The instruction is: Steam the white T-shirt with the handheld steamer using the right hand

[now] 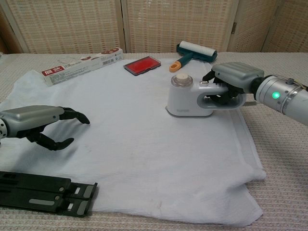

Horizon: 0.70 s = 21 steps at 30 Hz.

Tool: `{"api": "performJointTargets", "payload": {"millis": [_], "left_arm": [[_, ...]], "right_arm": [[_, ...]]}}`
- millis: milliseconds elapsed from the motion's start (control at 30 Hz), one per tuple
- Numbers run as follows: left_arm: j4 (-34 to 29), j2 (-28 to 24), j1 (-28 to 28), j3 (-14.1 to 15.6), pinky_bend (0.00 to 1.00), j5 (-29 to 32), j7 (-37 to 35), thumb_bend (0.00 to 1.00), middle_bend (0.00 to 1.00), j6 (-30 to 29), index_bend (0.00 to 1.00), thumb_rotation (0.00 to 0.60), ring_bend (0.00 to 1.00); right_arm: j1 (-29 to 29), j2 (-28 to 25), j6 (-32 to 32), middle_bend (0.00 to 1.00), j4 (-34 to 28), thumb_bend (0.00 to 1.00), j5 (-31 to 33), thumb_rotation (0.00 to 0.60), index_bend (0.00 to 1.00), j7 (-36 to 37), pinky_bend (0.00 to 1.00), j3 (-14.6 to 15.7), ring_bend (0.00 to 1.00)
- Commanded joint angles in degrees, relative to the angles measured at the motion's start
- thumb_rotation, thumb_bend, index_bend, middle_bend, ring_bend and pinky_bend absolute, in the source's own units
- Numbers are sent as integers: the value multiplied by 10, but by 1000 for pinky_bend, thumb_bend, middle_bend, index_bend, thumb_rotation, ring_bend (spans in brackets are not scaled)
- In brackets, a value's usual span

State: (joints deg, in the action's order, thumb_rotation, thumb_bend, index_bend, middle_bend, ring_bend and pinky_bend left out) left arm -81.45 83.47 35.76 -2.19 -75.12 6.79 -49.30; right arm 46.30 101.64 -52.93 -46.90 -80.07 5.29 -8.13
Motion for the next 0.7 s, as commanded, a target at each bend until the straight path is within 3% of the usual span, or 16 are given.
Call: {"api": "performJointTargets", "payload": {"millis": [33, 433, 700], "left_arm": [[-2, 1, 0, -1, 10, 2, 1, 529, 176, -1, 188, 385, 71], [-20, -6, -2, 0, 9, 10, 26, 530, 176, -13, 188, 385, 71], [-25, -9, -1, -1, 8, 21, 36, 531, 176, -12, 190, 383, 70]], "right_arm": [[-5, -10, -13, 821, -24, 596, -10, 600, 767, 12, 971, 4, 814], [-3, -19, -41, 822, -98, 597, -42, 600, 767, 50, 971, 8, 815], [-7, -19, -41, 821, -132, 596, -73, 600, 767, 58, 971, 41, 815]]}}
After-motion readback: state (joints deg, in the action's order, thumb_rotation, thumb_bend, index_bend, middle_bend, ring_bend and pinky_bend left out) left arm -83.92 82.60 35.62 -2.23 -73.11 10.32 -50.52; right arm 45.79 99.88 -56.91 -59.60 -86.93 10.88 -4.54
